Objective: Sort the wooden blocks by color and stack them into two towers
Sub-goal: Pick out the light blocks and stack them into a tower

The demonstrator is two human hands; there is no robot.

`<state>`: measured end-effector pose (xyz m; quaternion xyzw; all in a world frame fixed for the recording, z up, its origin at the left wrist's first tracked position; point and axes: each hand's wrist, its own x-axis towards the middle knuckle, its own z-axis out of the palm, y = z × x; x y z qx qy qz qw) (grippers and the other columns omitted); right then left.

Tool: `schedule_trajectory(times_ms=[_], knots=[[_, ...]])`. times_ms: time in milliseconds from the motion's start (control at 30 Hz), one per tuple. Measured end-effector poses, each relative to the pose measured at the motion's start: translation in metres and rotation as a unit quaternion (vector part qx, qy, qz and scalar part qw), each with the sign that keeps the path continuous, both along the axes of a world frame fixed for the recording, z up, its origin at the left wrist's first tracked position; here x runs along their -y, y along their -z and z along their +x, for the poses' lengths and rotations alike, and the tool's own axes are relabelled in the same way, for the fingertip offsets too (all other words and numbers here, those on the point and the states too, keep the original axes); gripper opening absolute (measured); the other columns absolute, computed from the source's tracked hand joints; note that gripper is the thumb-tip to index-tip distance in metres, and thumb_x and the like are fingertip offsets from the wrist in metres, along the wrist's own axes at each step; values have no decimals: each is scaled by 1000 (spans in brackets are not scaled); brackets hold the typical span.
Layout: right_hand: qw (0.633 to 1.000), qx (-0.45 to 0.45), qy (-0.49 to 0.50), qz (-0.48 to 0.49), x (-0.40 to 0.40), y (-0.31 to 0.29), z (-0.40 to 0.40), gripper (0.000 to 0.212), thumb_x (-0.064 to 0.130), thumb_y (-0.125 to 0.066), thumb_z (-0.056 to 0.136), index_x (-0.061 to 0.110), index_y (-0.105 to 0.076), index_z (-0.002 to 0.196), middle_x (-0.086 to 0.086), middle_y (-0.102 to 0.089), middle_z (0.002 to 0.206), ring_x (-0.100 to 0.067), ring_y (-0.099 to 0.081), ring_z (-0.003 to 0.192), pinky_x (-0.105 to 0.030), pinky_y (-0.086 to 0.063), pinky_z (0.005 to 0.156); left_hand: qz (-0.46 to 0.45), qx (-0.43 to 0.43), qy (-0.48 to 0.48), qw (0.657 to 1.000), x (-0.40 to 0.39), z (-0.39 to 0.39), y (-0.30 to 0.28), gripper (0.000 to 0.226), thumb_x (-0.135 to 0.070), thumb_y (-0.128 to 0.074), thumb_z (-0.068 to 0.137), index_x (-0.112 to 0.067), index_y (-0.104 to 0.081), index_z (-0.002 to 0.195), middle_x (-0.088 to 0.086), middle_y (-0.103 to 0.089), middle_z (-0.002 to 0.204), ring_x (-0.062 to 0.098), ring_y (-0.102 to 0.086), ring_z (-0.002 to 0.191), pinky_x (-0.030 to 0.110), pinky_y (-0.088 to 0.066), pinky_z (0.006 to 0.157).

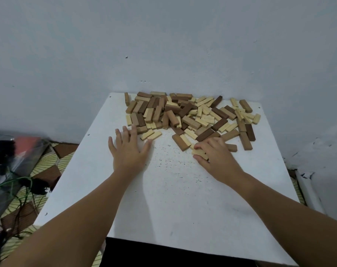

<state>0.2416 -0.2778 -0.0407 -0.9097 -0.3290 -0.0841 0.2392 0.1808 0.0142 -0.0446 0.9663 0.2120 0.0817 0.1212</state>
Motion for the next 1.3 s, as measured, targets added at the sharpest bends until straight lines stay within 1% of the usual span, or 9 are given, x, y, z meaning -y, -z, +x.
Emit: schedule_trajectory(times_ms=[133, 267, 467, 567, 733, 833, 1033, 1200, 1300], knots=[[998, -55, -29, -17, -3, -11, 5, 33, 21, -69, 96, 21, -61, 128, 2, -47, 121, -19, -55, 104, -36, -54, 86, -7, 22, 13, 1000, 2, -4, 2, 80, -76, -21, 98, -28, -23, 163, 10, -17, 171, 31, -4, 159, 52, 4, 127], [999, -42, -22, -3, -7, -21, 10, 36, 19, -68, 96, 20, -60, 131, 5, -44, 123, -17, -58, 98, -37, -57, 72, -11, 36, 9, 999, 1, -4, 2, 74, -73, -27, 100, -29, -31, 159, 12, -22, 169, 33, -10, 157, 52, -2, 127], [991, -27, 117, 67, -17, -57, 59, 53, 37, -67, 98, 23, -48, 145, -4, -51, 136, -22, -46, 129, -38, -43, 105, -24, 64, 29, 997, 5, -5, 2, 70, -72, -38, 98, -33, -34, 156, 9, -24, 167, 32, -13, 152, 51, -7, 126], [986, -62, 151, 39, -6, -65, 72, 58, 48, -67, 95, 26, -48, 146, -6, -48, 141, -24, -42, 133, -35, -38, 105, -31, 100, 54, 993, 9, -6, 0, 66, -66, -50, 97, -34, -38, 154, 5, -30, 161, 31, -19, 146, 49, -10, 124], [992, -47, 119, 23, 39, -28, 43, 44, 53, -71, 91, 26, -65, 125, 2, -49, 122, -24, -47, 122, -44, -44, 105, -3, 153, 168, 974, 23, -8, -4, 55, -55, -62, 97, -34, -53, 146, 2, -39, 149, 33, -28, 139, 47, -16, 119], [991, -28, 132, 10, 66, -4, 30, 40, 59, -64, 90, 33, -65, 121, 3, -50, 130, -21, -52, 112, -39, -45, 97, 4, 129, 261, 957, 55, 3, -10, 42, -40, -67, 98, -40, -59, 139, 5, -43, 149, 38, -31, 136, 57, -28, 114], [991, -8, 128, 41, 75, 12, 21, 39, 38, -70, 94, 34, -65, 132, 3, -51, 114, -24, -52, 105, -45, -43, 98, 118, 102, 446, 881, 130, 42, -25, 36, -22, -69, 95, -38, -67, 127, 19, -46, 145, 44, -37, 126, 63, -34, 108], [992, -4, 103, 75, 72, 14, 17, 35, 25, -69, 97, 26, -68, 132, -1, -53, 116, -23, -49, 110, -37, -45, 99, 56, 105, 456, 882, 132, 56, -30, 25, -29, -77, 92, -30, -68, 115, 13, -51, 125, 39, -41, 119, 59, -37, 103], [987, -19, 102, 120, 72, 10, 19, 35, 17, -68, 96, 23, -65, 131, 0, -48, 120, -17, -51, 113, -29, -48, 99, 40, 143, 434, 888, 131, 61, -40, 27, -34, -74, 91, -22, -66, 114, 9, -53, 125, 36, -41, 119, 54, -40, 101]])
